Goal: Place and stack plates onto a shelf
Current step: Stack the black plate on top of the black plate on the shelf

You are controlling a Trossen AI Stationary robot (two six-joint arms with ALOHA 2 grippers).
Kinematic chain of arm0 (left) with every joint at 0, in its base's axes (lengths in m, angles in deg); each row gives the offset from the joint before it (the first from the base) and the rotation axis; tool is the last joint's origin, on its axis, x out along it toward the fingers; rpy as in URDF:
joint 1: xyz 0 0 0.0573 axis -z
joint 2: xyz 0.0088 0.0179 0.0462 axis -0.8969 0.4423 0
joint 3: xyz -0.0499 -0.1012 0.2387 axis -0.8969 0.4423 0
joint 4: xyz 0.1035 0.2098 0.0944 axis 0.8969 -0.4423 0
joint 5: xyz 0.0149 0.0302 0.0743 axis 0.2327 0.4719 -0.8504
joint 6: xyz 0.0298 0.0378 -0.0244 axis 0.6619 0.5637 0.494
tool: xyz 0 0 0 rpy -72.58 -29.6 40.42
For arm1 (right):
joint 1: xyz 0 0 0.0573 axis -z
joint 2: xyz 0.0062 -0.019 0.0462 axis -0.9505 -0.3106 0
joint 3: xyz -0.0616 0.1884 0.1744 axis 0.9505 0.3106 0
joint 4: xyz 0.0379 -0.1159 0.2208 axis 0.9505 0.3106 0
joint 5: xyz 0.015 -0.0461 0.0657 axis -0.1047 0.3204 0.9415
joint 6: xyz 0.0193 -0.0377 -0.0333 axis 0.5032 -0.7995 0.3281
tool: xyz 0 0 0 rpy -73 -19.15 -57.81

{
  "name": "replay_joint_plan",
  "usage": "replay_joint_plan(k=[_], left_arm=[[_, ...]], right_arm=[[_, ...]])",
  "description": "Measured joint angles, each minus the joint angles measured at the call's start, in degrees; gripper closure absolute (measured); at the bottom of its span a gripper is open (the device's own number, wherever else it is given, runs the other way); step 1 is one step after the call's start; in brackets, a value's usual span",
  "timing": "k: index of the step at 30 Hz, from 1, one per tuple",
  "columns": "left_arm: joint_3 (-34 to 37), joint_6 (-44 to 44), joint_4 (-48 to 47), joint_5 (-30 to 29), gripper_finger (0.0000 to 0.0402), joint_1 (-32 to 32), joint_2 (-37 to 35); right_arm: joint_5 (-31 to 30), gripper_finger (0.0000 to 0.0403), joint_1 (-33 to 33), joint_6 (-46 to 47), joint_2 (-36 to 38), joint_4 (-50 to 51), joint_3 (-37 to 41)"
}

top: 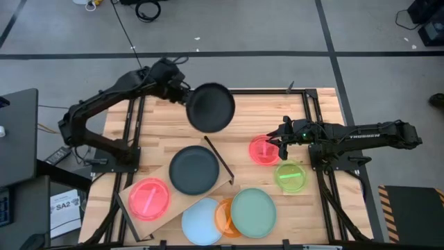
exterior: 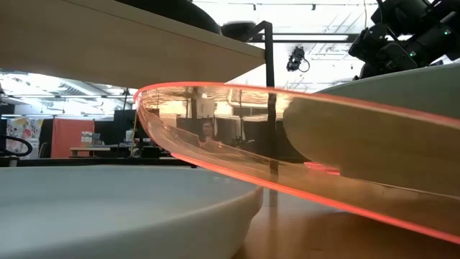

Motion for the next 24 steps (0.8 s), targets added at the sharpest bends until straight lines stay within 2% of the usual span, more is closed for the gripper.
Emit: replay_joint_plan(k=[6,11,15,24], left_arm=[[0.0,0.0,-7.9,0.4,0.0387,5.4,-2.2],[0.0,-0.1,-12.9,4.4,0.0387,10.1,-2.3],[0.0,-0.1,-14.0,7.1,0.0387,14.0,-2.3],[0.1,0.0,-16.2,6.0,0.0387,21.7,-2.0]], right_arm=[[0.0,0.0273,0.0,0.0,0.0,-0.1,0.0],[0.0,0.0273,0.0,0.0,0.0,-0.2,0.0],[0.0,0.0273,0.0,0.0,0.0,-0.4,0.0],[0.0,0.0273,0.0,-0.2,0.0,-0.4,0.0]])
